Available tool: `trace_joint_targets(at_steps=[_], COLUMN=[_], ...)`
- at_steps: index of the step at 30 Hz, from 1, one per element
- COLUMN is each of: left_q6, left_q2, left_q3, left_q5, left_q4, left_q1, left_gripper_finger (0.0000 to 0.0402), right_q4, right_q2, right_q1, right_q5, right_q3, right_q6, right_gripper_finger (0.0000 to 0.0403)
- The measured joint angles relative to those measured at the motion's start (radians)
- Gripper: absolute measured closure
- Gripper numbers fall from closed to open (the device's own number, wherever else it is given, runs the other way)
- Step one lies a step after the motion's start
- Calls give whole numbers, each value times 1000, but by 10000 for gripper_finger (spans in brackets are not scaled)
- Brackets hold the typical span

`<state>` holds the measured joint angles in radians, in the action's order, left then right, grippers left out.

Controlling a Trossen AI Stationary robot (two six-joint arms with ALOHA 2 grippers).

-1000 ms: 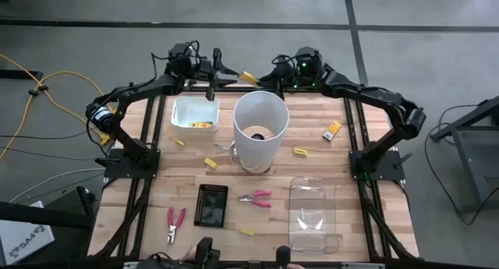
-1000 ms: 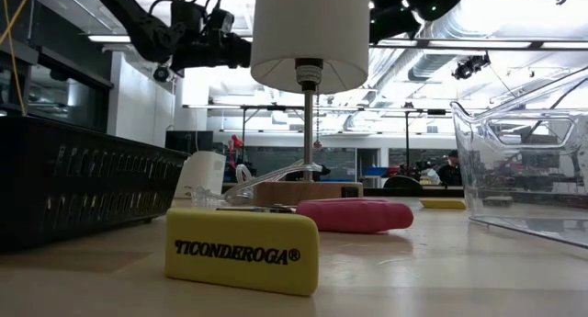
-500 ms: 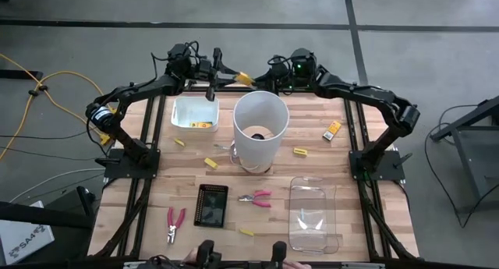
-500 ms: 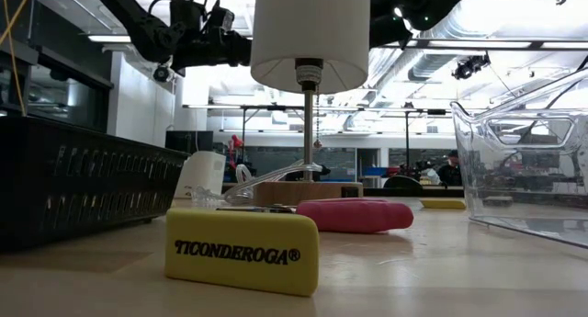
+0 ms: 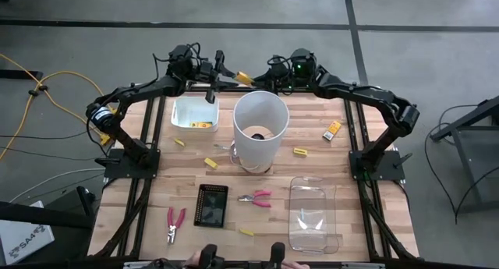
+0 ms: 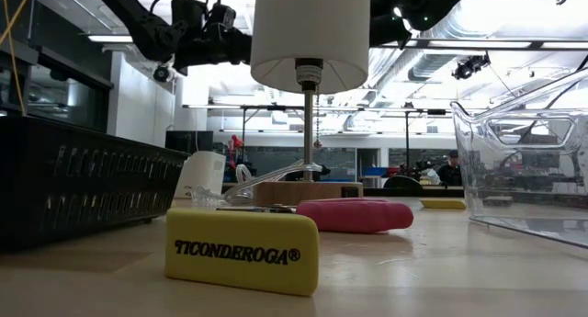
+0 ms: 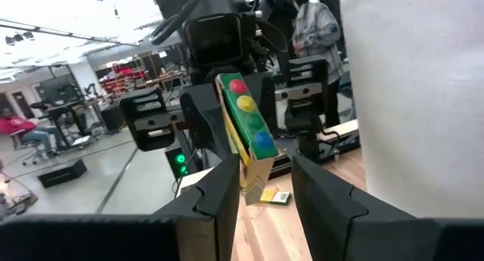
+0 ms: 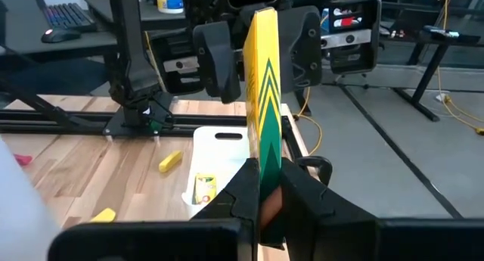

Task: Pick & Place School Supplies
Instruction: Put the crayon box into the white bin

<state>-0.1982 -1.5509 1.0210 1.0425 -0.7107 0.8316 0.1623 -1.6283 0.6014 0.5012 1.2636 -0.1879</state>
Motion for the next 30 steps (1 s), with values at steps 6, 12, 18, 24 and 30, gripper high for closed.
trace_joint_targets(at_steps=[6, 12, 18, 24, 30], left_q6=[-3, 16, 61, 69, 72], left_q2=[0, 0, 1, 1, 1], left_q3=[0, 0, 0, 0, 0], left_q5=[-44, -79, -99, -102, -101], left_q4=[-39, -65, -91, -91, -90], left_q1=[-24, -30, -30, -30, -29], left_gripper_finger=[285, 286, 311, 352, 369], right_q4=[3, -1, -1, 0, 0], right_q2=[0, 0, 0, 0, 0], right_q1=[0, -8, -8, -8, -8], right_q5=[7, -1, -2, -2, 0], right_q3=[0, 0, 0, 0, 0], right_q6=[4, 5, 6, 6, 5], right_gripper_finger=[378, 378, 378, 378, 378])
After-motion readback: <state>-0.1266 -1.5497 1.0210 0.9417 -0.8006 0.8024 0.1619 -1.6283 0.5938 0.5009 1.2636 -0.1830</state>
